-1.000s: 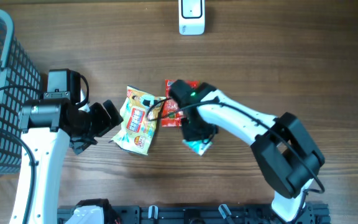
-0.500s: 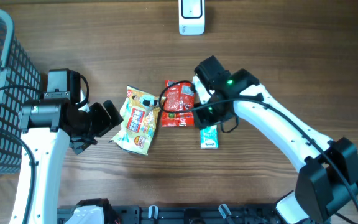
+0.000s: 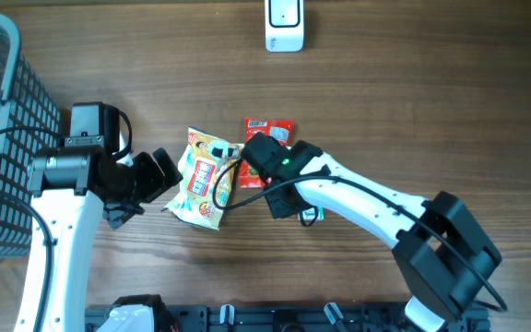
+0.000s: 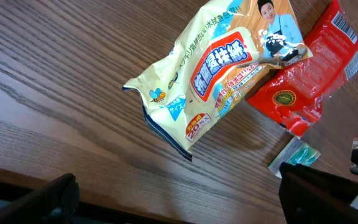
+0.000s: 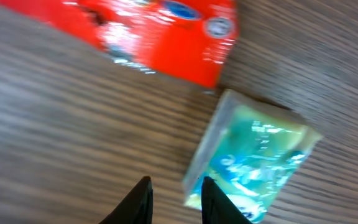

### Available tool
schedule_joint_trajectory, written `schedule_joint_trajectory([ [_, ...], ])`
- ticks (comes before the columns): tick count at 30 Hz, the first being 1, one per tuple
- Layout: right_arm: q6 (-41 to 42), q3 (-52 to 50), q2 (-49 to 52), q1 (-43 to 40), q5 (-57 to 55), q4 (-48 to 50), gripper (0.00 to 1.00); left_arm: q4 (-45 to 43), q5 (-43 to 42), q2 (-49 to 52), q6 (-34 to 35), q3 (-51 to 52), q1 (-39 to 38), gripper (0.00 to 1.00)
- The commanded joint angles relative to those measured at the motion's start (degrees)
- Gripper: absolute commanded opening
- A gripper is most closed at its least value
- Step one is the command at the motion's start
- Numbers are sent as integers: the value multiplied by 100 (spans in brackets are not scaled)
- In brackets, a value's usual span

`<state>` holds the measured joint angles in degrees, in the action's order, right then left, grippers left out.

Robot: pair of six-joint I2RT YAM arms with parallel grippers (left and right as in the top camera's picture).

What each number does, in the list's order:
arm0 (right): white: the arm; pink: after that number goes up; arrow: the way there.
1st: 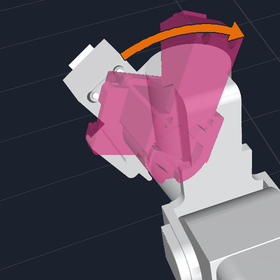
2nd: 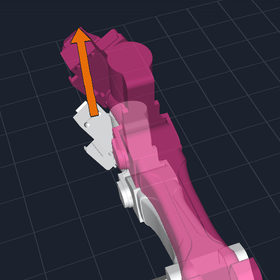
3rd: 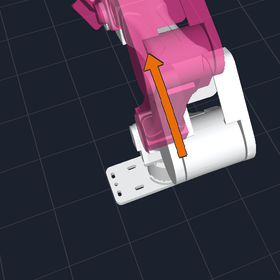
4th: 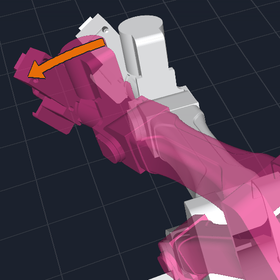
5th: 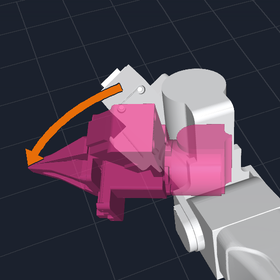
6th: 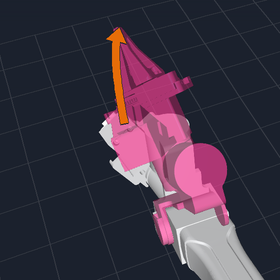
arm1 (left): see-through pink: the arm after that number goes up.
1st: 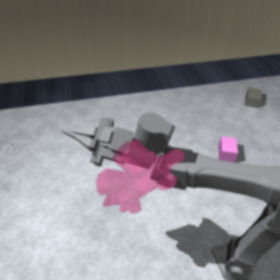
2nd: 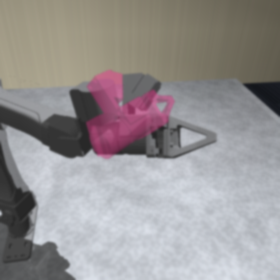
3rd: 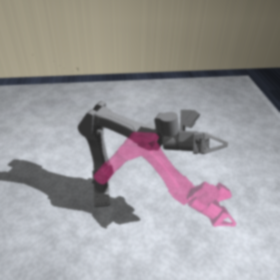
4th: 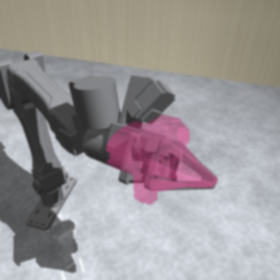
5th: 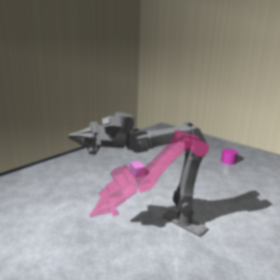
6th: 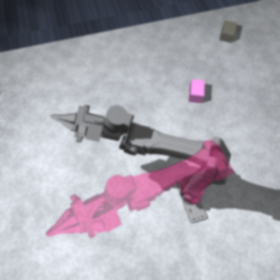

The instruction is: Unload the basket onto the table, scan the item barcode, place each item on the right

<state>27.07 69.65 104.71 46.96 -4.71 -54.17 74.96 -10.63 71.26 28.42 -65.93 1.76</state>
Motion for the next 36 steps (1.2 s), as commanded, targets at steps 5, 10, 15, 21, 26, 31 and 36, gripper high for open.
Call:
schedule_joint_trajectory([
  [5,138,-260,181,17,-629,13,29,0,-66,0,55,15,-15,100],
  [10,118,-267,184,17,-828,39,29,0,-66,0,55,15,-15,100],
  [15,4,-267,186,17,-785,87,30,0,-66,0,55,15,-15,100],
  [21,-2,-267,197,61,-509,177,29,0,-66,0,55,15,-15,100],
  [26,15,-267,503,66,-737,151,30,0,-66,0,57,15,-15,100],
  [31,4,-267,896,66,-737,85,30,0,-66,0,55,15,-15,100],
  [36,-7,-236,920,66,-737,-22,28,0,-66,0,55,15,-15,100],
])
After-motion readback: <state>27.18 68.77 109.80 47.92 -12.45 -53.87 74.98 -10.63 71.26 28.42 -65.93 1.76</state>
